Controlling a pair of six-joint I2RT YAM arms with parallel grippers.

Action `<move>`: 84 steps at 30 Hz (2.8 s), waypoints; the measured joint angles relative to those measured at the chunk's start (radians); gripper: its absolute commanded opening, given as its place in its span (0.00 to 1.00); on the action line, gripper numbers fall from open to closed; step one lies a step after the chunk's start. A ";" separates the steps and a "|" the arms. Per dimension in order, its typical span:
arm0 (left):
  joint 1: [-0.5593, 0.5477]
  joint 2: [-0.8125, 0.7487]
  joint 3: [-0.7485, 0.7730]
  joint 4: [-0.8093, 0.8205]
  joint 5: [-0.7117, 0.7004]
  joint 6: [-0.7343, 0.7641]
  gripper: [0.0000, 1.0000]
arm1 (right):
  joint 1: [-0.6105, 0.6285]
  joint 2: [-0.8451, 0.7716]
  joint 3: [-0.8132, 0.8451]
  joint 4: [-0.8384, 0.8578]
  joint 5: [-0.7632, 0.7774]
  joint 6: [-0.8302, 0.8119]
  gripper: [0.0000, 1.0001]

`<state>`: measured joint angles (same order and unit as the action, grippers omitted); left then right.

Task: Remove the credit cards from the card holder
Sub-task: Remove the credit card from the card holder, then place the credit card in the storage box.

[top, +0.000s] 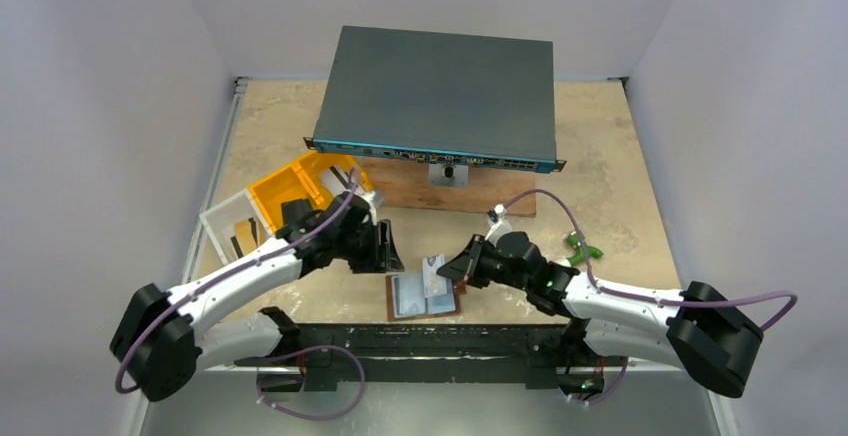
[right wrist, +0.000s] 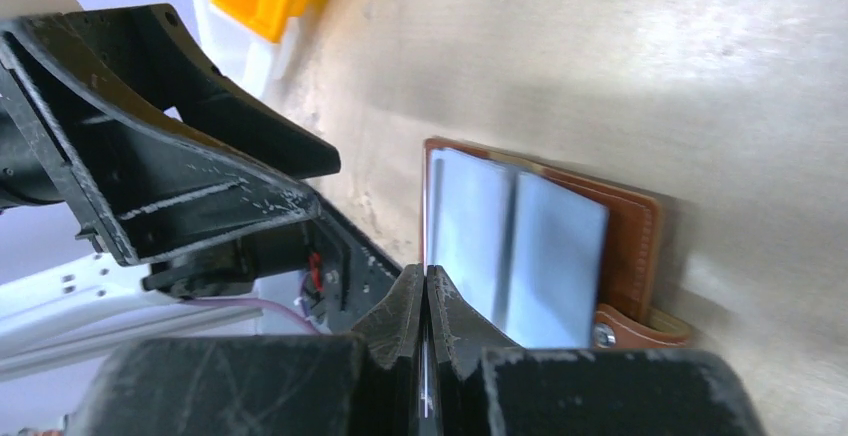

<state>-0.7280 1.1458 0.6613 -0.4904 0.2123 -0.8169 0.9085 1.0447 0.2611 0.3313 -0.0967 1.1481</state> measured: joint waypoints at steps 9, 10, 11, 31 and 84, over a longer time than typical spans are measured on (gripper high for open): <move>0.157 -0.231 -0.109 0.099 0.229 0.022 0.57 | 0.000 0.037 0.055 0.119 -0.087 0.058 0.00; 0.164 -0.238 -0.116 0.109 0.249 0.024 0.57 | -0.001 0.038 0.061 0.128 -0.097 0.064 0.00; 0.173 -0.246 -0.124 0.119 0.275 0.024 0.57 | -0.002 0.038 0.071 0.137 -0.108 0.068 0.00; 0.216 -0.240 -0.223 0.475 0.554 -0.119 0.25 | -0.009 0.103 0.124 0.230 -0.192 0.101 0.00; 0.631 -0.230 0.155 -0.247 -0.075 0.018 0.00 | -0.010 0.061 0.370 -0.480 0.105 -0.188 0.99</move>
<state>-0.0971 0.9157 0.8165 -0.7376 0.1371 -0.7990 0.8986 1.1053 0.6308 -0.1490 0.0082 0.9604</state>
